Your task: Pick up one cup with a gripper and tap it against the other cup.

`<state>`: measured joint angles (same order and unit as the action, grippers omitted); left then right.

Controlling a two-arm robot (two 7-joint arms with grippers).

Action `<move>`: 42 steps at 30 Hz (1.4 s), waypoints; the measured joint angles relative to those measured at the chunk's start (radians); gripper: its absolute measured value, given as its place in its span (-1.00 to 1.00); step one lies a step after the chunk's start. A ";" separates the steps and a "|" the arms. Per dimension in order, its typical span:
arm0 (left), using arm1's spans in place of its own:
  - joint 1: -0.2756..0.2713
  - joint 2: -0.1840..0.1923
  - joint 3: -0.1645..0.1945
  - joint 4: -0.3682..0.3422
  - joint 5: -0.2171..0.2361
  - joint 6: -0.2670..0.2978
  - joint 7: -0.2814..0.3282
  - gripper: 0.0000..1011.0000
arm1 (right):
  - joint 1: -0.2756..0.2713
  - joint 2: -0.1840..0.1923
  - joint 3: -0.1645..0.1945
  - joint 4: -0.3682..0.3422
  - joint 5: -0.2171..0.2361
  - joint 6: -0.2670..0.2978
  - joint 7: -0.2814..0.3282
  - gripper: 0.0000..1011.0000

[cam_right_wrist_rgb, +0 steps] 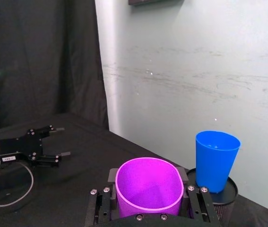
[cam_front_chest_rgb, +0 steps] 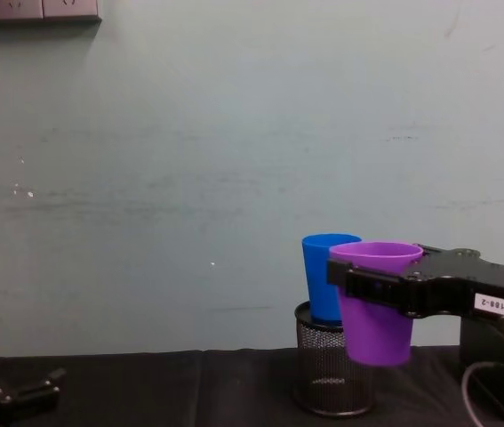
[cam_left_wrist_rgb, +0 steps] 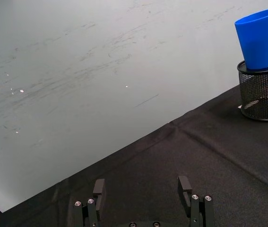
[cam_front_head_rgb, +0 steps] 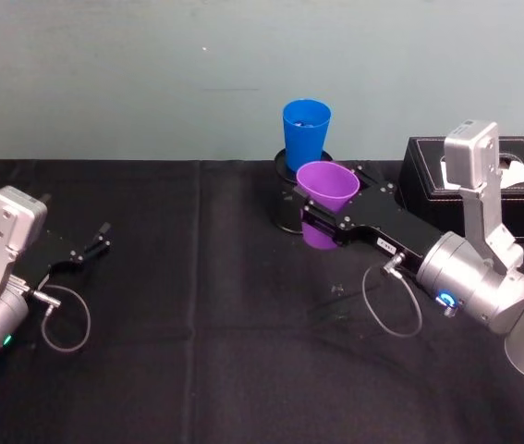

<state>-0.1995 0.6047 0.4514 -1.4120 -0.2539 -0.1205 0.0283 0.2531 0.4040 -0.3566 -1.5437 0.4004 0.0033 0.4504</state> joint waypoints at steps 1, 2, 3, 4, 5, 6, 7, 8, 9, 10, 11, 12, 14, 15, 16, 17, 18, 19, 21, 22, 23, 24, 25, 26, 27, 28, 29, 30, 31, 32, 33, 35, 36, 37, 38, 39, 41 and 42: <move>0.000 0.000 0.000 0.000 0.000 0.000 0.000 0.98 | 0.000 -0.001 0.000 0.004 0.003 0.000 0.000 0.43; 0.000 0.000 0.000 0.000 0.000 0.000 0.000 0.98 | 0.003 -0.004 0.000 0.014 0.012 0.000 0.002 0.44; 0.000 0.000 0.000 0.000 0.000 0.000 0.000 0.98 | 0.005 -0.006 0.001 0.021 0.018 0.000 0.004 0.44; 0.000 0.000 0.000 0.000 0.000 0.000 0.000 0.98 | 0.008 -0.009 0.002 0.028 0.024 0.000 0.006 0.44; 0.000 0.000 0.000 0.000 0.000 0.000 0.000 0.98 | 0.012 -0.012 0.002 0.036 0.030 0.000 0.008 0.44; 0.000 0.000 0.000 0.000 0.000 0.000 0.000 0.98 | 0.022 -0.018 0.003 0.057 0.040 -0.001 0.014 0.44; 0.000 0.000 0.000 0.000 0.000 0.000 0.000 0.98 | 0.028 -0.021 0.002 0.066 0.044 -0.004 0.016 0.44; 0.000 0.000 0.000 0.000 0.000 0.000 0.000 0.98 | 0.040 -0.026 0.001 0.086 0.047 -0.011 0.021 0.44; 0.000 0.000 0.000 0.000 0.000 0.000 0.000 0.98 | 0.047 -0.028 0.000 0.096 0.048 -0.015 0.022 0.43; 0.000 0.000 0.000 0.000 0.000 0.000 0.000 0.98 | 0.055 -0.031 -0.002 0.107 0.048 -0.019 0.023 0.44; 0.000 0.000 0.000 0.000 0.000 0.000 0.000 0.98 | 0.065 -0.034 -0.005 0.119 0.047 -0.025 0.025 0.44; 0.000 0.000 0.000 0.000 0.000 0.000 0.000 0.98 | 0.086 -0.040 -0.010 0.144 0.044 -0.032 0.029 0.44; 0.000 0.000 0.000 0.000 0.000 0.000 0.000 0.98 | 0.107 -0.048 -0.016 0.170 0.039 -0.037 0.030 0.43; 0.000 0.000 0.000 0.000 0.000 0.000 0.000 0.98 | 0.125 -0.055 -0.021 0.193 0.035 -0.040 0.031 0.44; 0.000 0.000 0.000 0.000 0.000 0.000 0.000 0.98 | 0.135 -0.059 -0.023 0.206 0.033 -0.042 0.032 0.44; 0.000 0.000 0.000 0.000 0.000 0.000 0.000 0.98 | 0.144 -0.063 -0.025 0.219 0.032 -0.044 0.035 0.43; 0.000 0.000 0.000 0.000 0.000 0.000 0.000 0.98 | 0.153 -0.067 -0.027 0.231 0.031 -0.045 0.037 0.44; 0.000 0.000 0.000 0.000 0.000 0.000 0.000 0.98 | 0.167 -0.074 -0.030 0.254 0.030 -0.047 0.039 0.44; 0.000 0.000 0.000 0.000 0.000 0.000 0.000 0.98 | 0.178 -0.080 -0.034 0.272 0.030 -0.048 0.044 0.43; 0.000 0.000 0.000 0.000 0.000 0.000 0.000 0.98 | 0.190 -0.086 -0.038 0.296 0.029 -0.048 0.048 0.44; 0.000 0.000 0.000 0.000 0.000 0.000 0.000 0.98 | 0.194 -0.089 -0.040 0.304 0.029 -0.049 0.050 0.43; 0.000 0.000 0.000 0.000 0.000 0.000 0.000 0.98 | 0.205 -0.096 -0.042 0.326 0.029 -0.050 0.054 0.44; 0.000 0.000 0.000 0.000 0.000 0.000 0.000 0.98 | 0.210 -0.099 -0.043 0.337 0.029 -0.050 0.055 0.44; 0.000 0.000 0.000 0.000 0.000 0.000 0.000 0.98 | 0.215 -0.102 -0.044 0.346 0.029 -0.051 0.058 0.44; 0.000 0.000 0.000 0.000 0.000 0.000 0.000 0.98 | 0.219 -0.105 -0.044 0.356 0.030 -0.053 0.060 0.44; 0.000 0.000 0.000 0.000 0.000 0.000 0.000 0.98 | 0.228 -0.111 -0.045 0.375 0.030 -0.057 0.062 0.44; 0.000 0.000 0.000 0.000 0.000 0.000 0.000 0.98 | 0.232 -0.115 -0.046 0.382 0.030 -0.060 0.063 0.43; 0.000 0.000 0.000 0.000 0.000 0.000 0.000 0.98 | 0.237 -0.117 -0.046 0.390 0.030 -0.064 0.065 0.43; 0.000 0.000 0.000 0.000 0.000 0.000 0.000 0.98 | 0.246 -0.122 -0.047 0.404 0.030 -0.070 0.068 0.44; 0.000 0.000 0.000 0.000 0.000 0.000 0.000 0.98 | 0.249 -0.124 -0.047 0.410 0.030 -0.073 0.069 0.44; 0.000 0.000 0.000 0.000 0.000 0.000 0.000 0.98 | 0.254 -0.127 -0.048 0.416 0.029 -0.076 0.069 0.44; 0.000 0.000 0.000 0.000 0.000 0.000 0.000 0.98 | 0.268 -0.134 -0.049 0.435 0.025 -0.086 0.071 0.44; 0.000 0.000 0.000 0.000 0.000 0.000 0.000 0.98 | 0.273 -0.136 -0.049 0.442 0.024 -0.088 0.073 0.44; 0.000 0.000 0.000 0.000 0.000 0.000 0.000 0.98 | 0.284 -0.141 -0.049 0.456 0.023 -0.093 0.075 0.43; 0.000 0.000 0.000 0.000 0.000 0.000 0.000 0.98 | 0.289 -0.144 -0.049 0.463 0.022 -0.096 0.075 0.44; 0.000 0.000 0.000 0.000 0.000 0.000 0.000 0.98 | 0.294 -0.147 -0.049 0.471 0.020 -0.097 0.076 0.44; 0.000 0.000 0.000 0.000 0.000 0.000 0.000 0.98 | 0.309 -0.155 -0.050 0.494 0.016 -0.103 0.078 0.44; 0.000 0.000 0.000 0.000 0.000 0.000 0.000 0.98 | 0.314 -0.157 -0.050 0.500 0.015 -0.104 0.078 0.44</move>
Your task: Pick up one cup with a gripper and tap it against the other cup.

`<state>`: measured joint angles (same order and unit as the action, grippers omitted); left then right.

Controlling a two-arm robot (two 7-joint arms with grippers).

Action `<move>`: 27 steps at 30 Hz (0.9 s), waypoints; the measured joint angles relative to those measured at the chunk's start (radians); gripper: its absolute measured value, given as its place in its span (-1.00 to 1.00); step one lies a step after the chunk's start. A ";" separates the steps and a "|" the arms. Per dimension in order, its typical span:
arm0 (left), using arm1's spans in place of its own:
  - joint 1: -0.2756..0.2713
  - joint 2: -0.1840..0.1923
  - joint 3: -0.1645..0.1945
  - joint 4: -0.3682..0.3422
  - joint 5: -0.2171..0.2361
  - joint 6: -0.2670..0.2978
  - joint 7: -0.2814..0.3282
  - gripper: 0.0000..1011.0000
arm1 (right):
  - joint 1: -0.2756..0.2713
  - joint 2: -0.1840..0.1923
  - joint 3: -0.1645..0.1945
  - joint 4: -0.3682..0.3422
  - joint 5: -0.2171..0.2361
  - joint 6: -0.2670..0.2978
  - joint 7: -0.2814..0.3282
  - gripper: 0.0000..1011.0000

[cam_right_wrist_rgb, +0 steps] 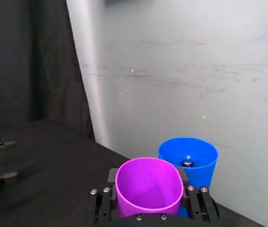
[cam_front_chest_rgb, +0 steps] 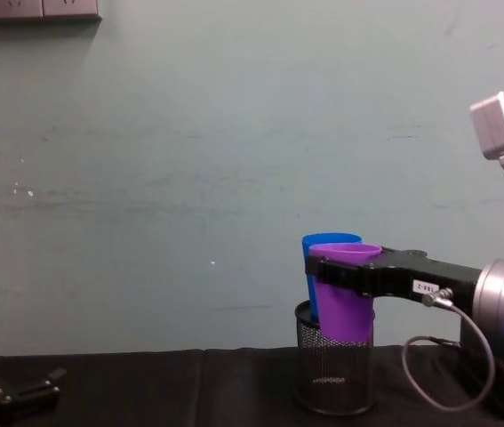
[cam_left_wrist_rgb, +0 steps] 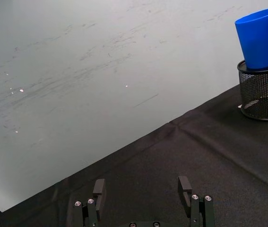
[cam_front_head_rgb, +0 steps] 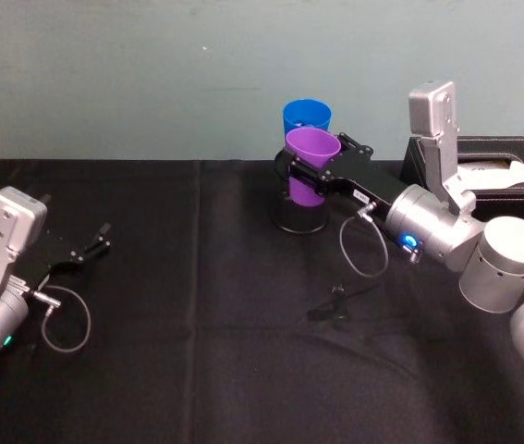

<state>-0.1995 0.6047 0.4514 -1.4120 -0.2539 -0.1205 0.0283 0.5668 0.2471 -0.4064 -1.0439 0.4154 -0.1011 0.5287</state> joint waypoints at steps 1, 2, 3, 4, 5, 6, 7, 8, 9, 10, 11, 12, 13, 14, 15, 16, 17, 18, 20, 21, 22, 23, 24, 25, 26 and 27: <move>0.000 0.000 0.000 0.000 0.000 0.000 0.000 0.98 | 0.009 -0.005 0.000 0.015 -0.002 -0.004 0.001 0.44; 0.000 0.000 0.000 0.000 0.000 0.000 0.000 0.98 | 0.014 -0.008 0.000 0.023 -0.003 -0.005 0.002 0.44; 0.000 0.000 0.000 0.000 0.000 0.000 0.000 0.98 | 0.018 -0.010 0.000 0.030 -0.005 -0.007 0.003 0.44; 0.000 0.000 0.000 0.000 0.000 0.000 0.000 0.98 | 0.023 -0.013 0.000 0.036 -0.006 -0.008 0.004 0.43; 0.000 0.000 0.000 0.000 0.000 0.000 0.000 0.98 | 0.030 -0.017 0.000 0.049 -0.008 -0.009 0.005 0.44; 0.000 0.000 0.000 0.000 0.000 0.000 0.000 0.98 | 0.034 -0.019 0.000 0.056 -0.009 -0.010 0.006 0.43; 0.000 0.000 0.000 0.000 0.000 0.000 0.000 0.98 | 0.038 -0.021 0.000 0.063 -0.009 -0.012 0.006 0.43; 0.000 0.000 0.000 0.000 0.000 0.000 0.000 0.98 | 0.044 -0.025 0.001 0.073 -0.012 -0.014 0.007 0.44; 0.000 0.000 0.000 0.000 0.000 0.000 0.000 0.98 | 0.049 -0.027 0.002 0.078 -0.013 -0.015 0.007 0.43; 0.000 0.000 0.000 0.000 0.000 0.000 0.000 0.98 | 0.052 -0.028 0.002 0.083 -0.014 -0.016 0.007 0.44; 0.000 0.000 0.000 0.000 0.000 0.000 0.000 0.98 | 0.059 -0.032 0.003 0.094 -0.016 -0.019 0.008 0.43; 0.000 0.000 0.000 0.000 0.000 0.000 0.000 0.98 | 0.062 -0.034 0.003 0.099 -0.018 -0.020 0.008 0.44; 0.000 0.000 0.000 0.000 0.000 0.000 0.000 0.98 | 0.066 -0.035 0.004 0.104 -0.019 -0.021 0.008 0.44; 0.000 0.000 0.000 0.000 0.000 0.000 0.000 0.98 | 0.069 -0.037 0.004 0.108 -0.021 -0.022 0.008 0.43; 0.000 0.000 0.000 0.000 0.000 0.000 0.000 0.98 | 0.075 -0.040 0.006 0.115 -0.023 -0.024 0.008 0.44; 0.000 0.000 0.000 0.000 0.000 0.000 0.000 0.98 | 0.078 -0.041 0.007 0.119 -0.023 -0.025 0.008 0.43; 0.000 0.000 0.000 0.000 0.000 0.000 0.000 0.98 | 0.082 -0.043 0.009 0.124 -0.024 -0.028 0.008 0.44; 0.000 0.000 0.000 0.000 0.000 0.000 0.000 0.98 | 0.084 -0.044 0.011 0.127 -0.025 -0.029 0.008 0.44; 0.000 0.000 0.000 0.000 0.000 0.000 0.000 0.98 | 0.089 -0.047 0.013 0.132 -0.028 -0.031 0.008 0.43; 0.000 0.000 0.000 0.000 0.000 0.000 0.000 0.98 | 0.089 -0.047 0.013 0.132 -0.028 -0.031 0.008 0.43; 0.000 0.000 0.000 0.000 0.000 0.000 0.000 0.98 | 0.091 -0.048 0.015 0.133 -0.029 -0.031 0.009 0.43; 0.000 0.000 0.000 0.000 0.000 0.000 0.000 0.98 | 0.092 -0.048 0.016 0.134 -0.029 -0.032 0.009 0.44; 0.000 0.000 0.000 0.000 0.000 0.000 0.000 0.98 | 0.092 -0.049 0.018 0.134 -0.030 -0.032 0.011 0.44; 0.000 0.000 0.000 0.000 0.000 0.000 0.000 0.98 | 0.093 -0.049 0.018 0.134 -0.030 -0.032 0.012 0.43; 0.000 0.000 0.000 0.000 0.000 0.000 0.000 0.98 | 0.093 -0.049 0.019 0.133 -0.030 -0.032 0.014 0.44; 0.000 0.000 0.000 0.000 0.000 0.000 0.000 0.98 | 0.093 -0.049 0.019 0.133 -0.030 -0.032 0.014 0.44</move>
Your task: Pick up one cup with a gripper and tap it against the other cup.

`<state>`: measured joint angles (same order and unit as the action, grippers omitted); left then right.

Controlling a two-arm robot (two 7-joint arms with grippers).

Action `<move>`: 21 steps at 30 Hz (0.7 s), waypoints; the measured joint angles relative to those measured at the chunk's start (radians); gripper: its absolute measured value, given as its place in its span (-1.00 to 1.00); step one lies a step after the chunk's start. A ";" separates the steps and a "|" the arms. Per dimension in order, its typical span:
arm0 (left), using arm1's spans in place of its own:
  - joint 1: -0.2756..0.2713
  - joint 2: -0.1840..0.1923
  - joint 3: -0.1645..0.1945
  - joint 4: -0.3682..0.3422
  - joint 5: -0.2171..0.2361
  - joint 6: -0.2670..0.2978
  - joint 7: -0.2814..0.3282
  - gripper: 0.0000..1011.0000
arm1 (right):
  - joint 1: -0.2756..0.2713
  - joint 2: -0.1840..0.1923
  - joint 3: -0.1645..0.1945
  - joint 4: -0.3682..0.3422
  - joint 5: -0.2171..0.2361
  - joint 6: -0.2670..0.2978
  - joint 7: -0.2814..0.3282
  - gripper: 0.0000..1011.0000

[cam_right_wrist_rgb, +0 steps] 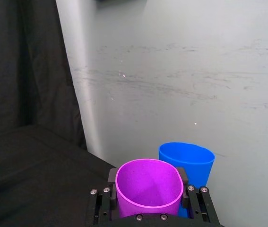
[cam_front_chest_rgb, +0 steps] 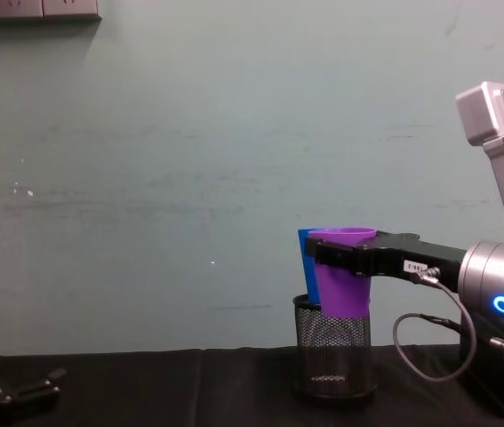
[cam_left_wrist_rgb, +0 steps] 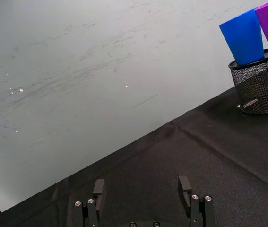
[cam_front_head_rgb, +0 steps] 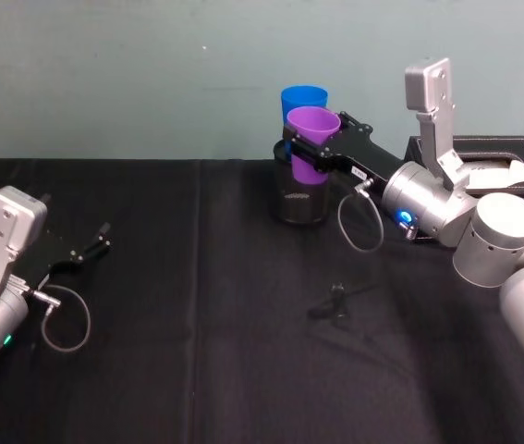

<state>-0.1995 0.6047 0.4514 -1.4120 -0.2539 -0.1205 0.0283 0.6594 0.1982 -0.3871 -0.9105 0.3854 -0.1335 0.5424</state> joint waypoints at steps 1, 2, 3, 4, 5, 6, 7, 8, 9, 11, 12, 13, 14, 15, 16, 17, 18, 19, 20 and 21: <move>0.000 0.000 0.000 0.000 0.000 0.000 0.000 0.98 | 0.000 0.000 0.001 -0.001 0.000 0.000 0.001 0.43; 0.000 0.000 0.000 0.000 0.000 0.000 0.000 0.98 | 0.000 0.000 0.001 -0.001 0.000 0.000 0.001 0.43; 0.000 0.000 0.000 0.000 0.000 0.000 0.000 0.98 | 0.000 0.000 0.001 -0.001 0.000 0.000 0.001 0.44; 0.000 0.000 0.000 0.000 0.000 0.000 0.000 0.98 | 0.000 0.000 0.001 -0.002 0.000 0.000 0.001 0.44; 0.000 0.000 0.000 0.000 0.000 0.000 0.000 0.98 | 0.000 0.000 0.001 -0.002 0.000 0.000 0.001 0.43; 0.000 0.000 0.000 0.000 0.000 0.000 0.000 0.98 | 0.000 0.000 0.001 -0.002 0.000 0.000 0.001 0.44; 0.000 0.000 0.000 0.000 0.000 0.000 0.000 0.98 | 0.000 0.000 0.001 -0.002 0.000 0.000 0.001 0.44; 0.000 0.000 0.000 0.000 0.000 0.000 0.000 0.98 | 0.000 0.000 0.001 -0.002 0.000 0.000 0.001 0.43; 0.000 0.000 0.000 0.000 0.000 0.000 0.000 0.98 | 0.000 0.000 0.001 -0.002 0.000 0.000 0.001 0.44; 0.000 0.000 0.000 0.000 0.000 0.000 0.000 0.98 | 0.000 0.000 0.001 -0.002 0.000 0.000 0.000 0.44; 0.000 0.000 0.000 0.000 0.000 0.000 0.000 0.98 | 0.000 0.000 0.000 -0.002 0.000 0.000 0.000 0.43; 0.000 0.000 0.000 0.000 0.000 0.000 0.000 0.98 | -0.001 0.001 0.000 -0.002 0.000 0.001 0.000 0.44; 0.000 0.000 0.000 0.000 0.000 0.000 0.000 0.98 | -0.001 0.001 0.000 -0.002 0.000 0.001 0.000 0.44; 0.000 0.000 0.000 0.000 0.000 0.000 0.000 0.98 | -0.001 0.001 0.000 -0.003 0.000 0.001 0.000 0.44; 0.000 0.000 0.000 0.000 0.000 0.000 0.000 0.98 | -0.001 0.001 0.000 -0.003 0.000 0.001 0.000 0.44; 0.000 0.000 0.000 0.000 0.000 0.000 0.000 0.98 | -0.001 0.001 0.000 -0.003 0.000 0.001 0.000 0.44; 0.000 0.000 0.000 0.000 0.000 0.000 0.000 0.98 | -0.001 0.001 0.000 -0.003 0.000 0.001 0.000 0.44; 0.000 0.000 0.000 0.000 0.000 0.000 0.000 0.98 | -0.001 0.001 0.000 -0.003 0.000 0.001 0.000 0.44; 0.000 0.000 0.000 0.000 0.000 0.000 0.000 0.98 | -0.001 0.001 0.000 -0.003 0.000 0.001 0.000 0.43; 0.000 0.000 0.000 0.000 0.000 0.000 0.000 0.98 | -0.001 0.001 0.000 -0.003 0.000 0.001 0.000 0.44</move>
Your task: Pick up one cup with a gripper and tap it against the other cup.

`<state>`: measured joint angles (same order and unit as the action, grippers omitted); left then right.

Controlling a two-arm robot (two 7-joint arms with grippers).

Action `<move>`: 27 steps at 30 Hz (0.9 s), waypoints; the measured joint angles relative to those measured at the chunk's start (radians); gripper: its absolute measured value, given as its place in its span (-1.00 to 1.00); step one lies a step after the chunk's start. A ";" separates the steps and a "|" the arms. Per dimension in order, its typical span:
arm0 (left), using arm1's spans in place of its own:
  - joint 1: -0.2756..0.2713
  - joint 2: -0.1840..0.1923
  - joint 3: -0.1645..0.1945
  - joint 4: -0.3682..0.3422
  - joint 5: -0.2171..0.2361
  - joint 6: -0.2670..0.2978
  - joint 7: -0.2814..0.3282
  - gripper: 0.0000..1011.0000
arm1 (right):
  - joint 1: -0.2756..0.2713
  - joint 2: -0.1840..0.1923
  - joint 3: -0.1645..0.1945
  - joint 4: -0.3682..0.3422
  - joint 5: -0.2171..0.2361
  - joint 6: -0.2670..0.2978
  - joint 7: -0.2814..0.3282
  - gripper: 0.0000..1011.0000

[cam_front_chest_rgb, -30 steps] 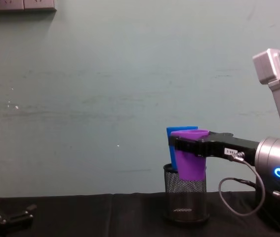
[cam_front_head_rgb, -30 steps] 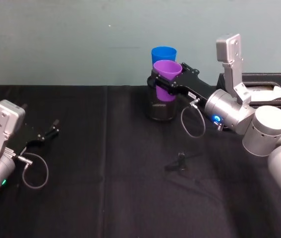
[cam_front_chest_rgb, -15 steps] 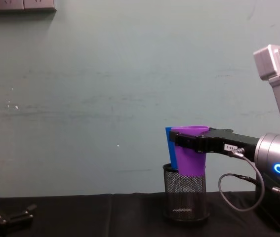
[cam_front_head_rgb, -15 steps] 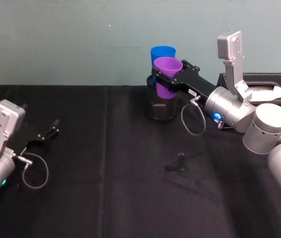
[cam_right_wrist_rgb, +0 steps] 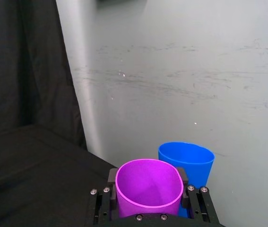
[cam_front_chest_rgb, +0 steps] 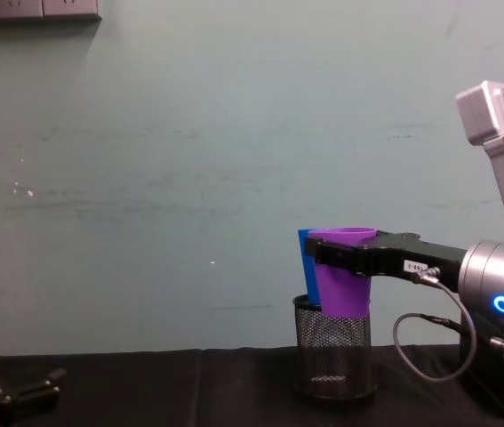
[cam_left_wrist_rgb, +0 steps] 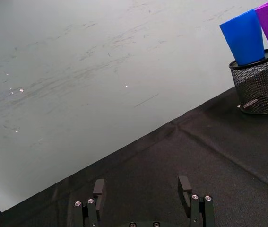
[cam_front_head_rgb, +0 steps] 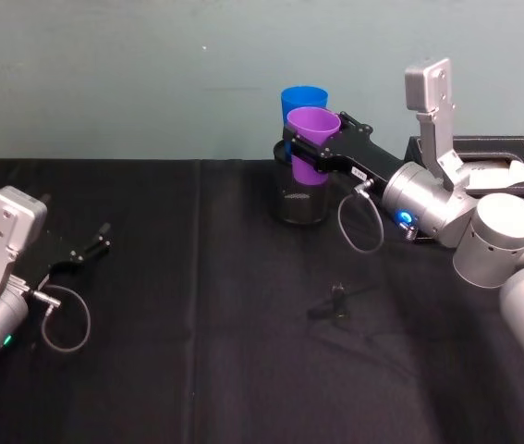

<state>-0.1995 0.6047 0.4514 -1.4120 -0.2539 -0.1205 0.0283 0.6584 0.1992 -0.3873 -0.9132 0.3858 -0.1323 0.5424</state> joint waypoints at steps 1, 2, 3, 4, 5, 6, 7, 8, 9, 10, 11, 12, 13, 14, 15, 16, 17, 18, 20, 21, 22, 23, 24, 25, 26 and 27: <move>0.000 0.000 0.000 0.000 0.000 0.000 0.000 0.98 | 0.000 0.000 0.000 0.000 0.000 0.000 0.000 0.44; 0.000 0.000 0.000 0.000 0.000 0.000 0.000 0.98 | 0.000 0.000 0.000 0.000 0.000 0.000 0.000 0.44; 0.000 0.000 0.000 0.000 0.000 0.000 0.000 0.98 | 0.000 0.000 0.000 0.000 0.000 0.000 0.000 0.44; 0.000 0.000 0.000 0.000 0.000 0.000 0.000 0.98 | 0.000 0.000 0.000 0.000 0.000 0.000 0.000 0.44; 0.000 0.000 0.000 0.000 0.000 0.000 0.000 0.98 | 0.000 0.000 0.000 0.000 0.000 0.000 0.000 0.44; 0.000 0.000 0.000 0.000 0.000 0.000 0.000 0.98 | 0.000 0.000 0.000 0.000 0.000 0.000 0.000 0.43; 0.000 0.000 0.000 0.000 0.000 0.000 0.000 0.98 | 0.000 0.000 0.000 0.000 0.000 0.000 0.000 0.43; 0.000 0.000 0.000 0.000 0.000 0.000 0.000 0.98 | 0.000 0.000 0.000 0.000 0.001 0.000 0.000 0.44; 0.000 0.000 0.000 0.000 0.000 0.000 0.000 0.98 | 0.000 0.000 0.000 0.000 0.001 0.000 0.000 0.43; 0.000 0.000 0.000 0.000 0.000 0.000 0.000 0.98 | 0.000 0.000 0.000 0.000 0.001 0.000 -0.001 0.43; 0.000 0.000 0.000 0.000 0.000 0.000 0.000 0.98 | 0.000 0.000 0.000 0.000 0.001 0.000 -0.001 0.44; 0.000 0.000 0.000 0.000 0.000 0.000 0.000 0.98 | 0.000 0.000 0.000 0.000 0.001 0.000 -0.001 0.44; 0.000 0.000 0.000 0.000 0.000 0.000 0.000 0.98 | 0.000 0.000 0.000 0.000 0.001 0.000 -0.001 0.44; 0.000 0.000 0.000 0.000 0.000 0.000 0.000 0.98 | 0.000 0.000 0.000 0.000 0.001 0.000 -0.001 0.43; 0.000 0.000 0.000 0.000 0.000 0.000 0.000 0.98 | 0.000 0.000 0.000 0.000 0.001 0.000 -0.001 0.44; 0.000 0.000 0.000 0.000 0.000 0.000 0.000 0.98 | 0.000 0.000 0.000 0.000 0.001 0.000 -0.001 0.44; 0.000 0.000 0.000 0.000 0.000 0.000 0.000 0.98 | 0.000 0.000 0.000 0.000 0.001 0.000 -0.002 0.44; 0.000 0.000 0.000 0.000 0.000 0.000 0.000 0.98 | 0.000 0.000 0.000 0.000 0.001 0.000 -0.002 0.43; 0.000 0.000 0.000 0.000 0.000 0.000 0.000 0.98 | 0.000 0.000 0.000 0.000 0.001 0.000 -0.002 0.43; 0.000 0.000 0.000 0.000 0.000 0.000 0.000 0.98 | 0.000 0.000 0.000 0.000 0.001 0.000 -0.002 0.44; 0.000 0.000 0.000 0.000 0.000 0.000 0.000 0.98 | 0.000 0.000 0.000 0.000 0.001 0.000 -0.002 0.44; 0.000 0.000 0.000 0.000 0.000 0.000 0.000 0.98 | 0.000 0.000 0.000 0.000 0.001 0.000 -0.002 0.44; 0.000 0.000 0.000 0.000 0.000 0.000 0.000 0.98 | 0.000 0.000 0.000 0.000 0.001 0.000 -0.002 0.44; 0.000 0.000 0.000 0.000 0.000 0.000 0.000 0.98 | 0.000 0.000 0.000 0.000 0.001 0.000 -0.002 0.44; 0.000 0.000 0.000 0.000 0.000 0.000 0.000 0.98 | 0.000 0.000 0.000 0.000 0.001 0.000 -0.002 0.44; 0.000 0.000 0.000 0.000 0.000 0.000 0.000 0.98 | 0.000 0.000 0.000 0.000 0.001 0.000 -0.002 0.44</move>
<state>-0.1995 0.6047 0.4514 -1.4120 -0.2539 -0.1205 0.0283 0.6581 0.1993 -0.3873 -0.9132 0.3864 -0.1322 0.5404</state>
